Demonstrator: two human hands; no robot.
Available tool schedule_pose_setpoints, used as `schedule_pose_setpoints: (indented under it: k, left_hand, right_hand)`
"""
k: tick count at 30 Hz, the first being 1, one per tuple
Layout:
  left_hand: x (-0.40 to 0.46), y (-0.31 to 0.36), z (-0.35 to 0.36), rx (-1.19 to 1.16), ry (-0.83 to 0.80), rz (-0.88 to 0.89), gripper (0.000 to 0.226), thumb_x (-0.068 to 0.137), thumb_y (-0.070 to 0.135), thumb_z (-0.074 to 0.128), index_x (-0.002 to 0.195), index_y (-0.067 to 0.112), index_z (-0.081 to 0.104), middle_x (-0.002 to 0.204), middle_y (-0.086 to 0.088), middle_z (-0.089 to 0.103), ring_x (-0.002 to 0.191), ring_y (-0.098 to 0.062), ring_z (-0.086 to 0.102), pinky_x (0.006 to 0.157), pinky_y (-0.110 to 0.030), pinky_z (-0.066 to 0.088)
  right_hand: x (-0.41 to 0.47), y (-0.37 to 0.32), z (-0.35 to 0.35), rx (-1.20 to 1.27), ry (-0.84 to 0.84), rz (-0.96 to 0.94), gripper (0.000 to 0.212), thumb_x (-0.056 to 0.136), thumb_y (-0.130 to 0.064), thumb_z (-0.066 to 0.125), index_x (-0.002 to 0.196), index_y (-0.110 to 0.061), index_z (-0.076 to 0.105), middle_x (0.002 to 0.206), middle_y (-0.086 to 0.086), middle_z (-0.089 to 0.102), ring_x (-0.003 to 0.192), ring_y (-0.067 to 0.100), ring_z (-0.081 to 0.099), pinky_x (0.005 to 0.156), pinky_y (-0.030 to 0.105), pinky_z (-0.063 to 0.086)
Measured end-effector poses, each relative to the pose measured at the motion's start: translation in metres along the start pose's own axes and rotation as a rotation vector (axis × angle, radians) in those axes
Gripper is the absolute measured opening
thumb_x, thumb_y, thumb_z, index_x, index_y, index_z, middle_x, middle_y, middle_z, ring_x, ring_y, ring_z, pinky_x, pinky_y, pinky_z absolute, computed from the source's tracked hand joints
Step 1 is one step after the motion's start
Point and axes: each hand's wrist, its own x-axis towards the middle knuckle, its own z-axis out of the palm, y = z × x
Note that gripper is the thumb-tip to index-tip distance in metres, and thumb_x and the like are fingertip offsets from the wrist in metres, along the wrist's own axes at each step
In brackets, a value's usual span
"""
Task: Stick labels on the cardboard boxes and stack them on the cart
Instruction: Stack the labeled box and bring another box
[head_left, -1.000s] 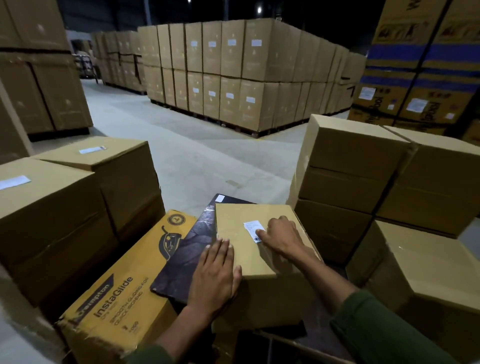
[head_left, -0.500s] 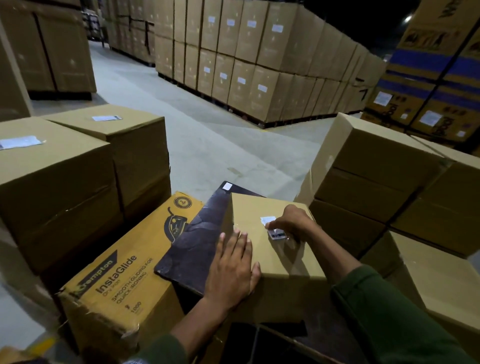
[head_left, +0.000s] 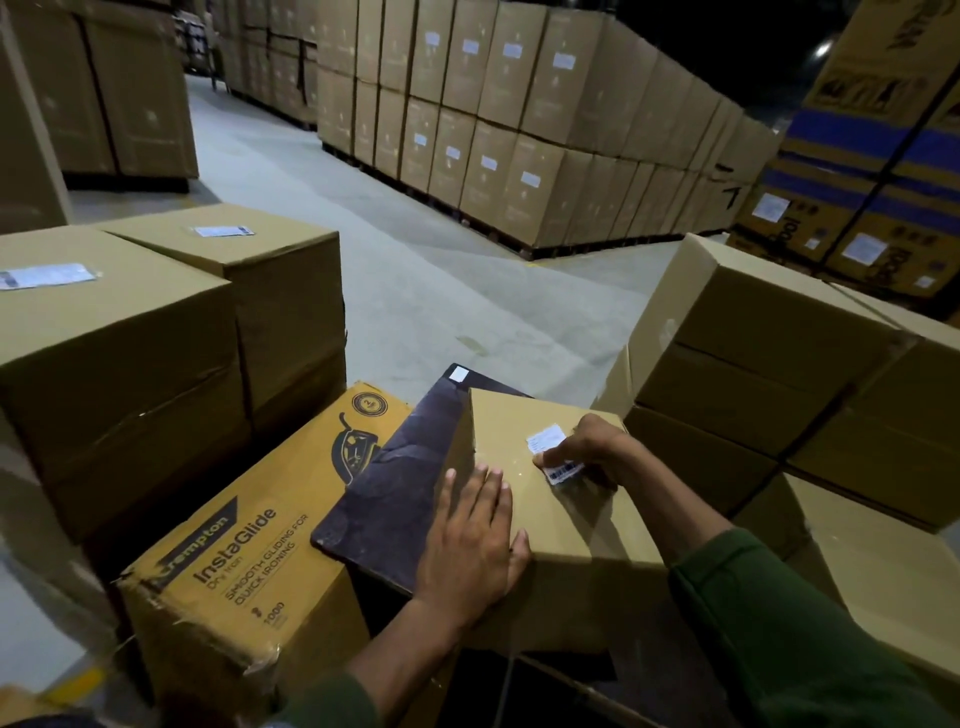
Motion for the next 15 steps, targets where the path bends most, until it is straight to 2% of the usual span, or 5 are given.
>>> schedule_pose_setpoints:
  k: [4, 6, 9, 11, 15]
  left_hand:
    - [-0.001, 0.0, 0.0, -0.001, -0.022, -0.016, 0.057, 0.094, 0.043, 0.039, 0.131, 0.005, 0.06, 0.14, -0.016, 0.055, 0.137, -0.031, 0.044, 0.109, -0.058, 0.029]
    - [-0.002, 0.0, 0.001, 0.001, -0.024, -0.024, 0.057, 0.093, 0.043, 0.04, 0.13, 0.005, 0.061, 0.14, -0.016, 0.055, 0.137, -0.03, 0.044, 0.109, -0.059, 0.031]
    - [-0.001, 0.001, 0.001, 0.004, -0.01, -0.028, 0.056, 0.092, 0.043, 0.042, 0.13, 0.005, 0.061, 0.14, -0.015, 0.055, 0.138, -0.03, 0.044, 0.109, -0.059, 0.031]
    - [-0.002, 0.001, 0.001, 0.006, 0.004, -0.025, 0.056, 0.092, 0.042, 0.043, 0.129, 0.005, 0.062, 0.14, -0.015, 0.055, 0.138, -0.03, 0.044, 0.109, -0.058, 0.029]
    - [-0.002, 0.002, 0.003, 0.014, 0.015, -0.023, 0.055, 0.093, 0.042, 0.042, 0.13, 0.005, 0.06, 0.141, -0.016, 0.055, 0.139, -0.03, 0.042, 0.11, -0.056, 0.026]
  right_hand:
    - [0.004, 0.006, 0.003, 0.064, 0.002, -0.092, 0.04, 0.069, -0.025, 0.089, 0.064, -0.013, 0.051, 0.061, 0.007, 0.048, 0.05, 0.017, 0.044, 0.047, 0.024, 0.029]
    - [0.003, 0.013, 0.0, 0.085, -0.034, -0.114, 0.027, 0.075, -0.018, 0.083, 0.069, -0.011, 0.058, 0.063, 0.011, 0.046, 0.046, 0.018, 0.038, 0.047, 0.026, 0.026]
    - [-0.003, 0.023, -0.009, 0.13, -0.025, -0.154, 0.014, 0.08, -0.012, 0.08, 0.079, -0.002, 0.07, 0.067, 0.013, 0.058, 0.056, 0.02, 0.051, 0.049, 0.027, 0.037]
    - [-0.01, 0.028, -0.011, 0.26, 0.008, -0.232, 0.013, 0.085, -0.015, 0.076, 0.084, -0.003, 0.072, 0.076, 0.015, 0.068, 0.067, 0.021, 0.061, 0.06, 0.032, 0.049]
    - [-0.022, 0.042, 0.003, 0.58, 0.051, -0.347, 0.027, 0.1, -0.028, 0.057, 0.095, -0.003, 0.063, 0.093, 0.016, 0.074, 0.08, 0.026, 0.07, 0.078, 0.038, 0.055]
